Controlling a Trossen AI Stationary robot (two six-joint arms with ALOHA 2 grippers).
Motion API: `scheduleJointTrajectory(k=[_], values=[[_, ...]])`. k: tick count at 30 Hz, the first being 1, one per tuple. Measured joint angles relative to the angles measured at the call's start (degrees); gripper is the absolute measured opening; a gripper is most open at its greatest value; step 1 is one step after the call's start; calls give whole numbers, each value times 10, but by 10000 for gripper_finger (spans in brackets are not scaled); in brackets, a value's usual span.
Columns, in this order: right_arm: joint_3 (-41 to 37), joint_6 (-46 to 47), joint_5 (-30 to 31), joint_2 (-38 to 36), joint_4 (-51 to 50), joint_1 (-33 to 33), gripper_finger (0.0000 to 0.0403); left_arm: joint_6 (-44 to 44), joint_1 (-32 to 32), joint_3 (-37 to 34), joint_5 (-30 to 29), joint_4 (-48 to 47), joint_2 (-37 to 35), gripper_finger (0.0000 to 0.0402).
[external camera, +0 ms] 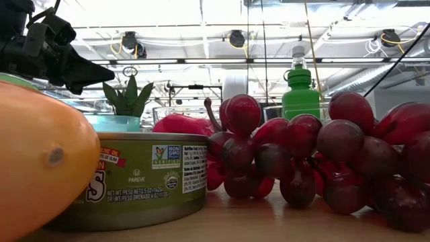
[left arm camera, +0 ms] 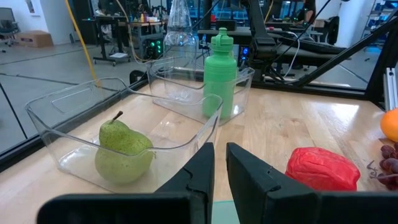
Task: Pick & Place Food Item
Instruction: Put the grapes into the left transparent bin
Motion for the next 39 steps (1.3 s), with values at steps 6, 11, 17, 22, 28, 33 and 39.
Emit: scheduleJointTrajectory(k=[6, 11, 17, 22, 28, 33, 39], values=[[-6, 2, 2, -7, 10, 0, 9, -2, 0, 0, 0, 0, 0, 49], [-83, 21, 19, -71, 79, 0, 3, -12, 0, 0, 1, 0, 0, 49], [-187, 36, 76, -173, 90, 6, 1, -7, 0, 0, 1, 0, 0, 49], [-219, 8, 118, -264, 33, 7, 1, -7, 0, 0, 1, 0, 0, 49], [-220, 17, 9, -318, -32, -23, 0, 15, 0, 0, 2, 32, 0, 49], [-223, 48, -65, -321, -106, -74, 0, 9, 0, 0, 3, 39, 0, 49], [-263, 82, -179, -315, -32, -151, 0, 21, 0, 0, 67, 46, 0, 49]])
